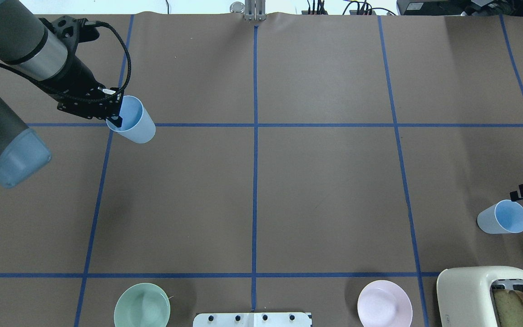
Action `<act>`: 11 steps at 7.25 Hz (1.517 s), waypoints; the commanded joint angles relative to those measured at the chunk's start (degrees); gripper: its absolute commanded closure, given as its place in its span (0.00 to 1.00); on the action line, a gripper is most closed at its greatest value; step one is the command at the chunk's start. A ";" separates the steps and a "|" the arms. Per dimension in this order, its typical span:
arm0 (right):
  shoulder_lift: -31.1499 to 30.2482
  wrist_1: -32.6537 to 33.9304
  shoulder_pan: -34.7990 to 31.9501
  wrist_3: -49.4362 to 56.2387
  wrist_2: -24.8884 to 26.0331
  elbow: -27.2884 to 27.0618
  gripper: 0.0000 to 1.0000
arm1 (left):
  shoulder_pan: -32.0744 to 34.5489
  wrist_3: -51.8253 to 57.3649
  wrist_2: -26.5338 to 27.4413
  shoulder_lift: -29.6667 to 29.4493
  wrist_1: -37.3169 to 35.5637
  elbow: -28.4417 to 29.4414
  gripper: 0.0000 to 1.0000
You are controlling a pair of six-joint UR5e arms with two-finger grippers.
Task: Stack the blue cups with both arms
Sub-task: 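Lift the cup with the left gripper while the right gripper grasps the other cup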
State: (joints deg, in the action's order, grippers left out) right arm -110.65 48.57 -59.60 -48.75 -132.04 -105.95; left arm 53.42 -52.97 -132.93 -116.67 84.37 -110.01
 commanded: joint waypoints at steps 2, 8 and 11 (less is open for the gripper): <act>-1.15 -2.17 3.00 -2.22 2.49 0.31 0.00 | -0.59 -0.55 0.12 -1.63 -1.13 0.50 1.00; -4.49 -6.47 6.69 -1.61 5.13 0.66 0.01 | -0.60 -0.55 0.21 -1.54 -1.13 0.94 1.00; -3.36 -6.47 6.87 -1.70 5.57 2.23 0.36 | -0.60 -0.55 0.21 -1.54 -1.13 0.94 1.00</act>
State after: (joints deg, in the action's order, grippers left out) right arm -114.73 42.12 -52.83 -50.42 -126.73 -104.75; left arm 52.82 -53.53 -132.72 -118.21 83.26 -109.08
